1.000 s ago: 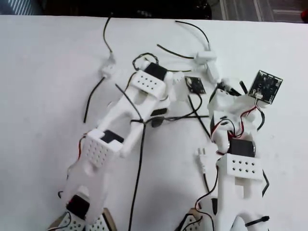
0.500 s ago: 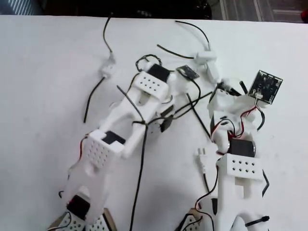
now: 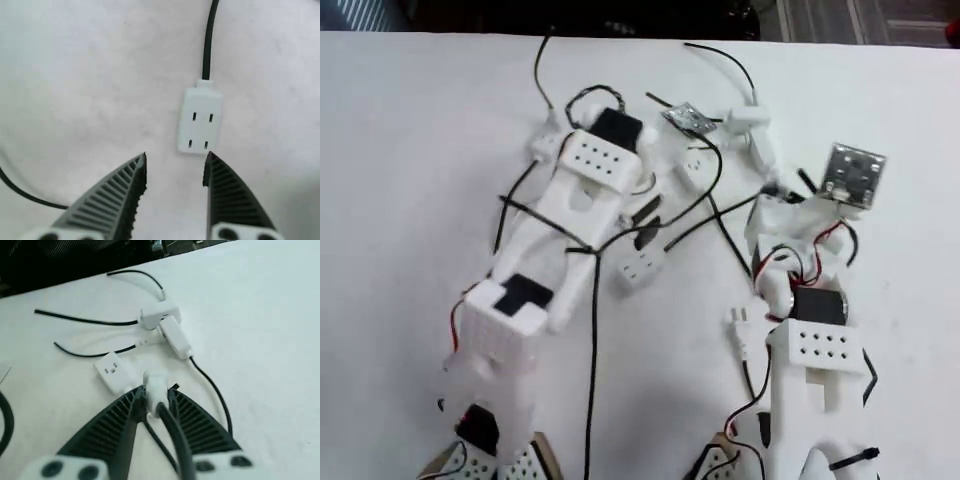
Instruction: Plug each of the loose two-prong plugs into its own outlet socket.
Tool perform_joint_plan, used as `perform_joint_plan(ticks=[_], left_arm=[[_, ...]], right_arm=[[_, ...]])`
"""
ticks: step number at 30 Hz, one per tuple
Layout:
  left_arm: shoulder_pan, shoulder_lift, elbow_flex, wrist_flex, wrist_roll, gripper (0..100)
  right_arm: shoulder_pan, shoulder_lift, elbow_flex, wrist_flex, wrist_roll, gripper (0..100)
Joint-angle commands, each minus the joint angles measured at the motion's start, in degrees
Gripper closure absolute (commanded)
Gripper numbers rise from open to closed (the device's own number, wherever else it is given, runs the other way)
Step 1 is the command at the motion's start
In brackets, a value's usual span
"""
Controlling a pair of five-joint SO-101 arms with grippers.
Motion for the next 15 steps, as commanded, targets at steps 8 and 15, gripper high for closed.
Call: perform_joint_plan(ticks=[8,15], left_arm=[[-9.1,-40.0,33.4,-14.7,-0.1,81],[-18.7,-62.1,60.3,-26.8,-0.4,81]], right_arm=[[-10.9,-0.7,-3.7,7.3,8.2,98.1],[-19.6,0.7,-7.5,13.6,10.2,98.1]])
